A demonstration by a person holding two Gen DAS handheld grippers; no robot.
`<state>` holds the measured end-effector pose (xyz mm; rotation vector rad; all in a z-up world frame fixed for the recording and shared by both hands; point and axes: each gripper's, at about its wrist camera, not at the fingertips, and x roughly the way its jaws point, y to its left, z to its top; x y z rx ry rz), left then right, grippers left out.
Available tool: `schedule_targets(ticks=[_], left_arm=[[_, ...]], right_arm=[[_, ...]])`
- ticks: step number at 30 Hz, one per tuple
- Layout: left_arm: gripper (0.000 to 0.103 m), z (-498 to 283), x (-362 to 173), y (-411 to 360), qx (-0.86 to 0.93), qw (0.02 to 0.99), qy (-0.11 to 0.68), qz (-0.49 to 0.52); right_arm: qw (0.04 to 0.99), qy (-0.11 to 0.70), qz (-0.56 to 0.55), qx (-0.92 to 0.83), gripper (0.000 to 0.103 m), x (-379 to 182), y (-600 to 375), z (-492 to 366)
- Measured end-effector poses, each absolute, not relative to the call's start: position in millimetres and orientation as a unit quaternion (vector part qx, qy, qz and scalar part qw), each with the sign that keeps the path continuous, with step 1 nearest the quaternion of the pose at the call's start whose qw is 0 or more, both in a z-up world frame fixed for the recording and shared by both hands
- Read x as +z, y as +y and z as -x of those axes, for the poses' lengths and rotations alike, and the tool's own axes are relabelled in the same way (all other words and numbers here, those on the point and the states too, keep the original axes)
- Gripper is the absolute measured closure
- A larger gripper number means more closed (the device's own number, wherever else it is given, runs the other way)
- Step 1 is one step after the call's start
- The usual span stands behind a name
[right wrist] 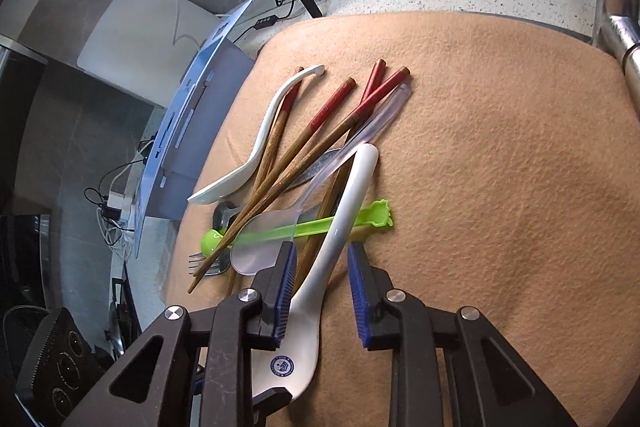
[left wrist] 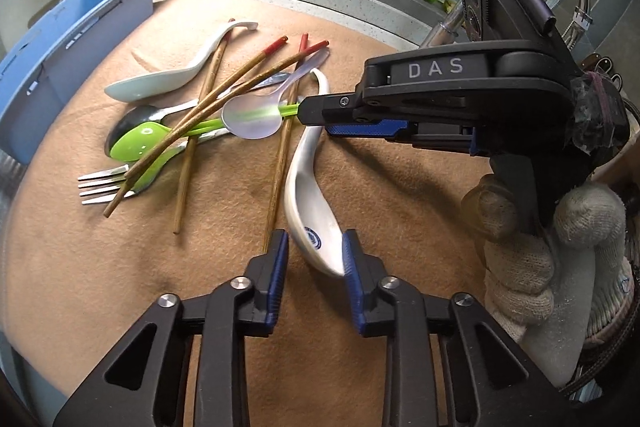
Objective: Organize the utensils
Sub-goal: 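Move the left tool down toward the white ceramic spoon in the pile, then close the left tool on the white spoon's handle and lift it, then carry the white spoon into the blue basket and open the left tool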
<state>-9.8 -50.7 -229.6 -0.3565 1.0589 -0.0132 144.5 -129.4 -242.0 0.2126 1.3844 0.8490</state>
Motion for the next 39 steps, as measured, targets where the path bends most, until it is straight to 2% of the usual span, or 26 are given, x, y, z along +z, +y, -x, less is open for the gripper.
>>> schedule_targets(ticks=[5, 8, 24, 39], left_arm=[[0.081, 7.2, -232.2, -49.6, -0.005, 0.849, 0.503, 0.163], [0.083, 7.9, -232.7, -48.9, -0.005, 0.849, 0.501, 0.165], [0.088, 11.9, -212.5, -31.0, -0.023, 0.866, 0.472, 0.162], [0.088, 22.7, -166.7, 89.1, -0.003, 0.892, 0.428, 0.147]], right_arm=[[0.679, 0.624, -0.104, 0.372, 0.083, -247.3, -128.6, -148.4], [0.678, 0.626, -0.104, 0.372, 0.089, -247.9, -127.4, -148.6], [0.692, 0.609, -0.131, 0.365, 0.090, -215.6, -137.0, -143.9], [0.700, 0.569, -0.139, 0.409, 0.091, -154.1, -27.2, -138.9]])
